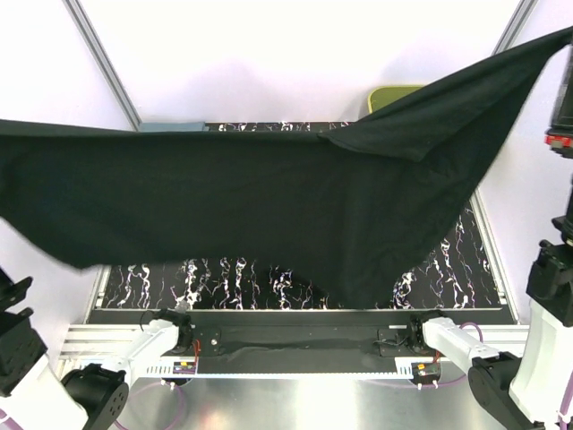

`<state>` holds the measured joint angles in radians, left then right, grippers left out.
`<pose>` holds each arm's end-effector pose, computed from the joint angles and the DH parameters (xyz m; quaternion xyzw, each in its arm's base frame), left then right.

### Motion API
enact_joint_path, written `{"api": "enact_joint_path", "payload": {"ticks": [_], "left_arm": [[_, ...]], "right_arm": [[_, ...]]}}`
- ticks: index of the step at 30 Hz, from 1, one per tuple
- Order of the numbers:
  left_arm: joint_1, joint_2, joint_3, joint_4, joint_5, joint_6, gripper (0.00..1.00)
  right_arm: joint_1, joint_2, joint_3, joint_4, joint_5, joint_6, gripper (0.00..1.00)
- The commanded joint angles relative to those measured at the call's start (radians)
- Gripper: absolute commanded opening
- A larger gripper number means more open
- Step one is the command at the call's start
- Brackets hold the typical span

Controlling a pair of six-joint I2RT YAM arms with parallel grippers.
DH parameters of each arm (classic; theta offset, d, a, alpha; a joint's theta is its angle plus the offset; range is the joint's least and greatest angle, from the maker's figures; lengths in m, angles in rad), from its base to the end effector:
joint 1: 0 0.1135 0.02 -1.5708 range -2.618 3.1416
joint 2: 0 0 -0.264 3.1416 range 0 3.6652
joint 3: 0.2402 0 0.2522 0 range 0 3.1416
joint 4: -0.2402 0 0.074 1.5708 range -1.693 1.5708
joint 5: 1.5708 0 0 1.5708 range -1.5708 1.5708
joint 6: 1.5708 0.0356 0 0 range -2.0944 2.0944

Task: Fold and stack the t-shirts
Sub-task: Flatten the tshirt out

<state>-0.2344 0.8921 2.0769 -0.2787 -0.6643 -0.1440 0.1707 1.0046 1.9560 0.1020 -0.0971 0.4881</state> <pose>-0.0398 0.0321 0.6488 -0.2940 0.3220 -0.0636 0.8977 0.0249 0.0078 0.6657 -0.0059 0.2597 0.3241 0.9097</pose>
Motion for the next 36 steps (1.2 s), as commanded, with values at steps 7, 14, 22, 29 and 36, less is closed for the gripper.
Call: {"api": "enact_joint_path", "payload": {"ticks": [7, 14, 22, 29, 36], "left_arm": [[-0.032, 0.057, 0.023, 0.076, -0.031, 0.008, 0.00], [-0.034, 0.016, -0.015, 0.067, 0.023, -0.115, 0.00], [-0.033, -0.082, -0.086, 0.068, 0.045, -0.180, 0.00], [-0.032, -0.110, -0.169, 0.110, 0.023, -0.167, 0.00], [-0.033, -0.055, -0.319, 0.163, -0.053, -0.088, 0.00]], "right_arm": [[-0.004, 0.066, 0.144, 0.037, -0.024, -0.022, 0.00], [-0.004, 0.025, 0.188, 0.076, -0.046, -0.062, 0.00], [-0.002, -0.040, 0.170, 0.065, -0.064, -0.071, 0.00], [-0.004, -0.041, 0.138, 0.061, -0.056, -0.083, 0.00], [-0.004, 0.049, 0.060, 0.080, -0.035, -0.103, 0.00]]}}
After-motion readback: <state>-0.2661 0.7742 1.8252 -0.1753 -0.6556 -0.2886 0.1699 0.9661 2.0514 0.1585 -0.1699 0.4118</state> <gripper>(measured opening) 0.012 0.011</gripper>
